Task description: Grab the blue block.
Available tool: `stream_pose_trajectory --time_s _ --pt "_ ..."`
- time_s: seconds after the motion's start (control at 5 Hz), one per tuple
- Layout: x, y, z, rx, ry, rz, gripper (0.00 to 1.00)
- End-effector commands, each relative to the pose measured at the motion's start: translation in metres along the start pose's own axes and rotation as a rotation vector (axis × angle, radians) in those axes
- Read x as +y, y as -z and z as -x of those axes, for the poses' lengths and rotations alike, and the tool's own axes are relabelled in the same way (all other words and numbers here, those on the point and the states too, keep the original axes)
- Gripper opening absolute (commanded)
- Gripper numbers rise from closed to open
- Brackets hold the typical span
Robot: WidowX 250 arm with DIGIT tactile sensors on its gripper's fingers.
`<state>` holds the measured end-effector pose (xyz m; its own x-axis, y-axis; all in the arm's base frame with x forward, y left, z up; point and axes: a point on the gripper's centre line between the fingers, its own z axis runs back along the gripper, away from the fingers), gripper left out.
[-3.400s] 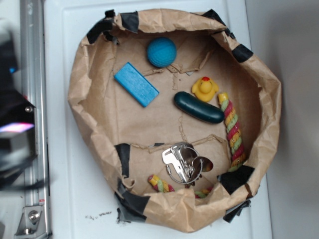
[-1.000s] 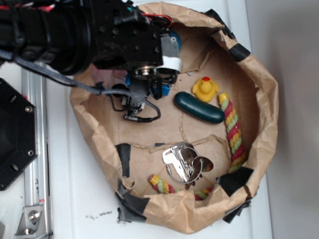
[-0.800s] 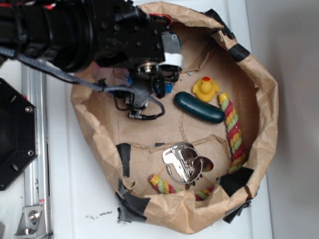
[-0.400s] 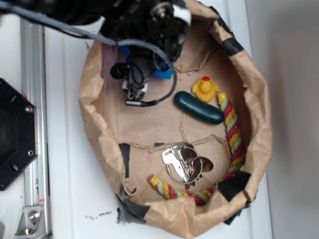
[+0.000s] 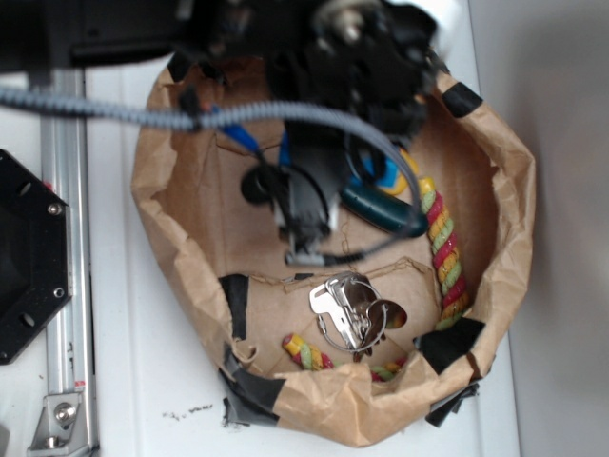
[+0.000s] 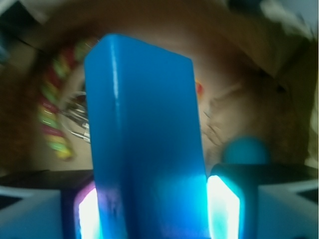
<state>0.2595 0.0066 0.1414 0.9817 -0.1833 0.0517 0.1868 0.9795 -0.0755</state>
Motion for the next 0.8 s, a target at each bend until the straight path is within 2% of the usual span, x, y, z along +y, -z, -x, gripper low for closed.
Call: stream_pose_trajectory --time_s 0.0,0.6 --pt "-0.019 -0.005 -0.011 -0.003 -0.040 -0.017 0.00" --pt "-0.021 -0.006 0.006 -0.003 -0.062 -0.018 0.00"
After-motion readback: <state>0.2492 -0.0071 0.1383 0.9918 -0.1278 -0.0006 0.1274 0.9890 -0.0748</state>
